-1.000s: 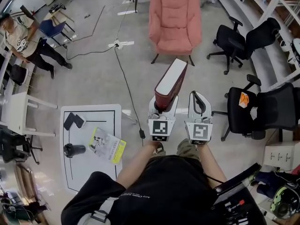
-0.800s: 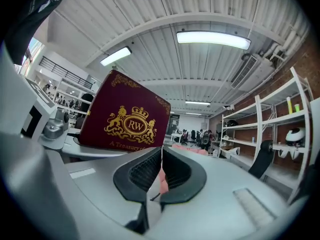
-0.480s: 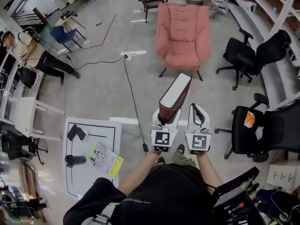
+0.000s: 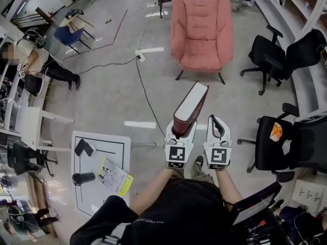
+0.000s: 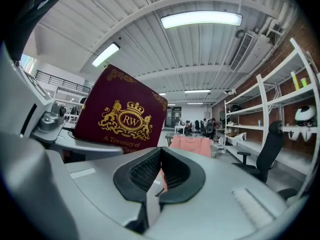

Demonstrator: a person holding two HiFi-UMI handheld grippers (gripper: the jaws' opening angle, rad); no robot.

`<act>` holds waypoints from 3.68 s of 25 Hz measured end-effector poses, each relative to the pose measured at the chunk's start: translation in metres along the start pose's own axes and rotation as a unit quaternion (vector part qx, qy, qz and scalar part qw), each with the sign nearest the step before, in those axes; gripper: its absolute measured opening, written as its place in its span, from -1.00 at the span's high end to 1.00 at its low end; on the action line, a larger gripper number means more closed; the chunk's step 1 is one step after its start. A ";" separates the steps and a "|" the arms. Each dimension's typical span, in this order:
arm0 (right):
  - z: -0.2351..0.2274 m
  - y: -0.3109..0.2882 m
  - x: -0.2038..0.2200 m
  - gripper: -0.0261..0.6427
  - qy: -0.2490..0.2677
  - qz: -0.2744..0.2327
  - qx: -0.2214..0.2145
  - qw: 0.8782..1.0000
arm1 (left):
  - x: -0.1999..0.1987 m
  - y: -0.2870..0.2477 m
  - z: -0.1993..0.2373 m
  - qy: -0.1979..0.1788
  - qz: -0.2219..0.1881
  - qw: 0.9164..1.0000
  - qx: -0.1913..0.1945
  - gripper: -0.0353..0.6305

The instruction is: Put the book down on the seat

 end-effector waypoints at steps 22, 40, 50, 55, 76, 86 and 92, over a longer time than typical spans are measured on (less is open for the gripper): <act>0.031 -0.151 -0.018 0.89 0.030 0.011 0.031 0.999 | -0.007 -0.113 0.138 0.011 0.006 0.997 0.070 0.19; -0.020 -0.310 -0.013 0.89 0.018 0.002 -0.067 0.998 | -0.051 -0.255 0.200 -0.029 0.004 1.000 0.012 0.19; -0.021 -0.382 -0.031 0.89 0.033 0.010 -0.028 0.999 | -0.049 -0.311 0.256 -0.019 0.007 0.999 0.036 0.19; -0.005 -0.418 -0.077 0.89 0.043 -0.002 0.002 0.999 | -0.072 -0.327 0.306 -0.017 -0.003 0.999 0.051 0.19; -0.054 -0.546 -0.068 0.89 0.010 0.003 -0.003 1.000 | -0.067 -0.440 0.347 -0.014 0.031 0.999 0.025 0.19; -0.099 -0.601 -0.059 0.89 -0.016 0.001 -0.058 0.998 | -0.077 -0.512 0.339 -0.011 0.051 0.999 -0.003 0.19; -0.108 -0.627 -0.045 0.89 -0.022 0.029 -0.058 0.998 | -0.072 -0.526 0.362 -0.017 0.075 0.997 -0.012 0.19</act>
Point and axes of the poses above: the fingertips, and each gripper's own axes: y backward along the fingers, z to its left, x out of its underside, the point moved 1 cm from there along y, backward along the fingers, and after that the axes turned 14 degrees about x, right-handed, at the moved point
